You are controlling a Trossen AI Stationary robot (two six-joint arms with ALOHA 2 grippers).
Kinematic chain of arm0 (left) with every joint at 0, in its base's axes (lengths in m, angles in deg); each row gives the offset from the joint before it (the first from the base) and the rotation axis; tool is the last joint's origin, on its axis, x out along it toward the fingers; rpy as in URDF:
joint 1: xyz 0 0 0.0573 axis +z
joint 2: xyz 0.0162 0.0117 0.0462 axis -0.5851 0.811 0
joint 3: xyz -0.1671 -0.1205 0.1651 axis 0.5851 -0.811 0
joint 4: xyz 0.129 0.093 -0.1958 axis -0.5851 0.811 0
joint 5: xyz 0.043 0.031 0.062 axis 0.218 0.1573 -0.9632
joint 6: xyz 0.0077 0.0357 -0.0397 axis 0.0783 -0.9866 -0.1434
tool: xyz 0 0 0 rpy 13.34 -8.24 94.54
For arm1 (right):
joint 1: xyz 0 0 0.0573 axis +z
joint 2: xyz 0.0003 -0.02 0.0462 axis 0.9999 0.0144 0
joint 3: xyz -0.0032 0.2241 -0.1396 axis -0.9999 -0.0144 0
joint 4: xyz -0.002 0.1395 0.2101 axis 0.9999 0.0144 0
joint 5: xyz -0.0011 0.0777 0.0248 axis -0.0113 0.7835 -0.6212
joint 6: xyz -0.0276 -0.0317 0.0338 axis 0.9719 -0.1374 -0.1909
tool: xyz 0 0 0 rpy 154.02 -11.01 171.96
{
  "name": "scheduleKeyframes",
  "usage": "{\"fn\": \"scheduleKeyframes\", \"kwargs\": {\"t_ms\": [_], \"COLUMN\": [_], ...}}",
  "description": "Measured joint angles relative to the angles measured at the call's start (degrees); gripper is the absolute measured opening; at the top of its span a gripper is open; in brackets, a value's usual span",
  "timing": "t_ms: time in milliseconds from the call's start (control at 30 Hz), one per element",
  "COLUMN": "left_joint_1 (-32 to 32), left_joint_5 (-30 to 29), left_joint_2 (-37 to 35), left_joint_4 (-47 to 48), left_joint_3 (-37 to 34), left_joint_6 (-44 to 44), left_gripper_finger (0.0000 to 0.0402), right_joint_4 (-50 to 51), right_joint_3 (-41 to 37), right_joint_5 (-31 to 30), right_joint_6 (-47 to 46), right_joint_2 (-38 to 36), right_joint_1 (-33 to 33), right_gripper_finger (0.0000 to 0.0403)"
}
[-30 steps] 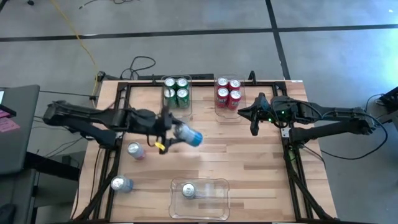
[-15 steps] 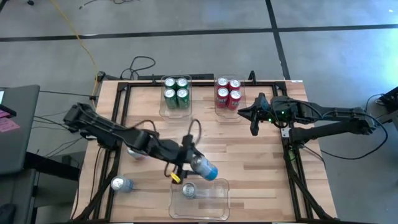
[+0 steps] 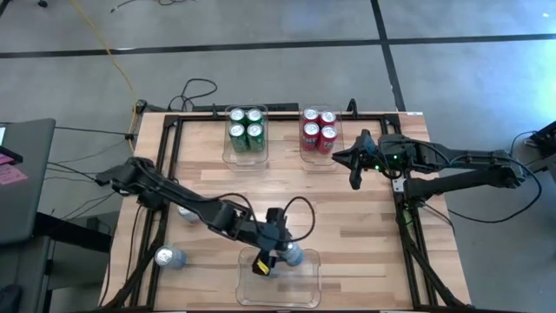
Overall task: Sort soda cans
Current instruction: Put the blue soda can into the bottom transparent bin
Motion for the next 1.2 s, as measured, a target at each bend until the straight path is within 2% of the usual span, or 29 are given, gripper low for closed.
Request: {"fn": "scheduleKeyframes", "kwargs": {"t_ms": [267, 700, 1200], "left_joint_1": [-1.03, -2.21, -2.45], "left_joint_5": [0.13, -0.74, -1.47], "left_joint_2": [3.59, 3.38, 8.8], "left_joint_4": [0.83, 0.61, -0.32], "left_joint_3": [0.0, 0.0, 1.9], "left_joint_6": [1.15, -2.66, -2.27], "left_gripper_finger": [0.0299, 0.0299, 0.03], "right_joint_4": [0.0, -0.02, -0.25], "right_joint_3": [0.0, 0.01, 0.04], "right_joint_5": [0.0, 0.0, 0.11], "right_joint_6": [-0.02, -0.04, -0.22], "right_joint_2": [0.0, 0.0, 0.0], "right_joint_1": [0.0, 0.01, 2.04], "right_gripper_finger": [0.0066, 0.0066, 0.0066]}}
